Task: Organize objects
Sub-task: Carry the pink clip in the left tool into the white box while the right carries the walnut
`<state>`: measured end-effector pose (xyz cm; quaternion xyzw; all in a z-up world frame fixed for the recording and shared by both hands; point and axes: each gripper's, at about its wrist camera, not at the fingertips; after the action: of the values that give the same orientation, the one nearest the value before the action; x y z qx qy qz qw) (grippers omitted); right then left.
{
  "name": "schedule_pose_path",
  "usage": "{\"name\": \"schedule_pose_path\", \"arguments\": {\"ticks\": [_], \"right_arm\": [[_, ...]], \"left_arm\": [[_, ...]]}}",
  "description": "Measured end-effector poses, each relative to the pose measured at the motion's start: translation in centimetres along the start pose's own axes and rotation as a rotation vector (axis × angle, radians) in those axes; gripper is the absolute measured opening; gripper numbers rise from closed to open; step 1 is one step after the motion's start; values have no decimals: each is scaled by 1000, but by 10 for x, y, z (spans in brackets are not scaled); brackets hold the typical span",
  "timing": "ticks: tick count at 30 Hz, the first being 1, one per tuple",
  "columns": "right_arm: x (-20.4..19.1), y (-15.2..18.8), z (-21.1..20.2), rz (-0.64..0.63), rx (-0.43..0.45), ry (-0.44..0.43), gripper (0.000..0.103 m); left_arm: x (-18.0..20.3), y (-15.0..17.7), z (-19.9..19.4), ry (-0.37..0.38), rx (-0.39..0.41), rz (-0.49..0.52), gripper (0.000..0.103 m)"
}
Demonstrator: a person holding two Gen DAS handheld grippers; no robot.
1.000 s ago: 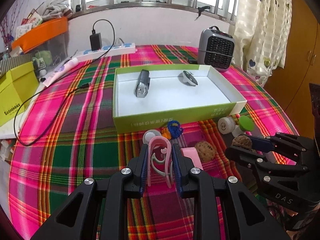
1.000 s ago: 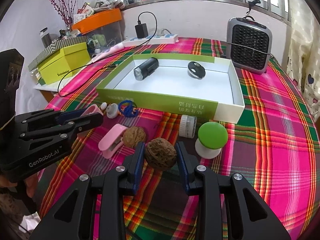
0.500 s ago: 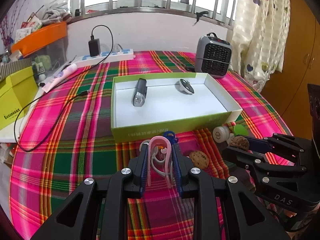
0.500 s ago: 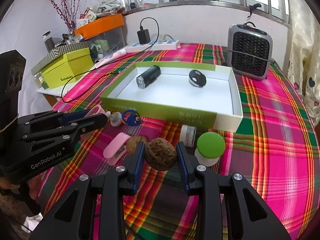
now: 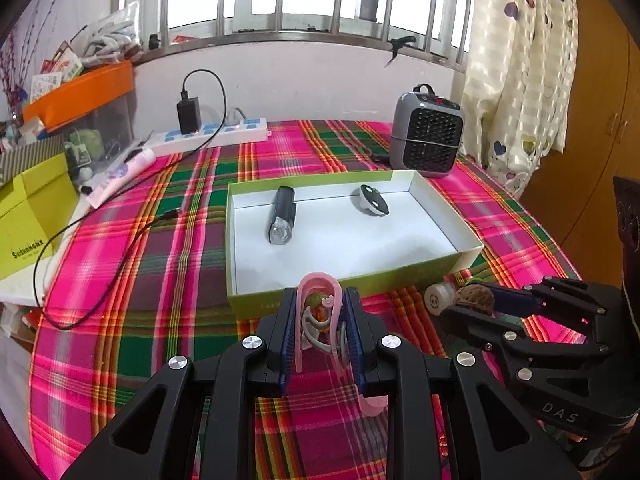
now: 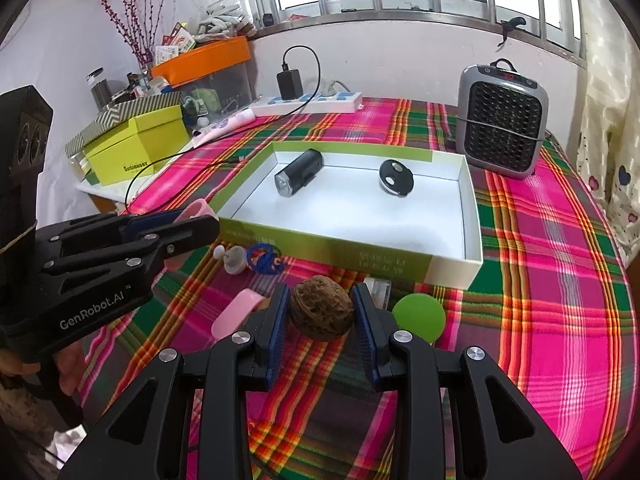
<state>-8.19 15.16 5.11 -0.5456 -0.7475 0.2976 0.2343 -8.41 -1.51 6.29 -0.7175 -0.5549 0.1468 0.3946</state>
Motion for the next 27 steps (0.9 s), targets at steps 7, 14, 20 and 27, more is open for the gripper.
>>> {"name": "schedule_pose_path", "arguments": {"ticks": [7,14,20,27], "right_arm": [[1,-8,0,-5,11,4,33],[4,-13,6,-4,8,4,33],[8,-22,12,-4,11,13,33],[16,-35,20,-3,11,27,33]], "left_arm": [[-2,-4,5,-3,-6,-2,21],[-5,-7,9,-7,-9,-2,21],[-9,-17,17,2,-4,-8,21],[-11,-29,27,7,1,4,21]]}}
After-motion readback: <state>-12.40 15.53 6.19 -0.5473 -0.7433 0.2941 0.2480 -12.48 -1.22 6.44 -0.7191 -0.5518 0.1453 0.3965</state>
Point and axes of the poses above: each gripper's, at about its wrist camera, not at the fingertips, and z roughly the way its jaws point, x to its right, y to its underside, and after that the axes turned 13 degrees about y, right-handed
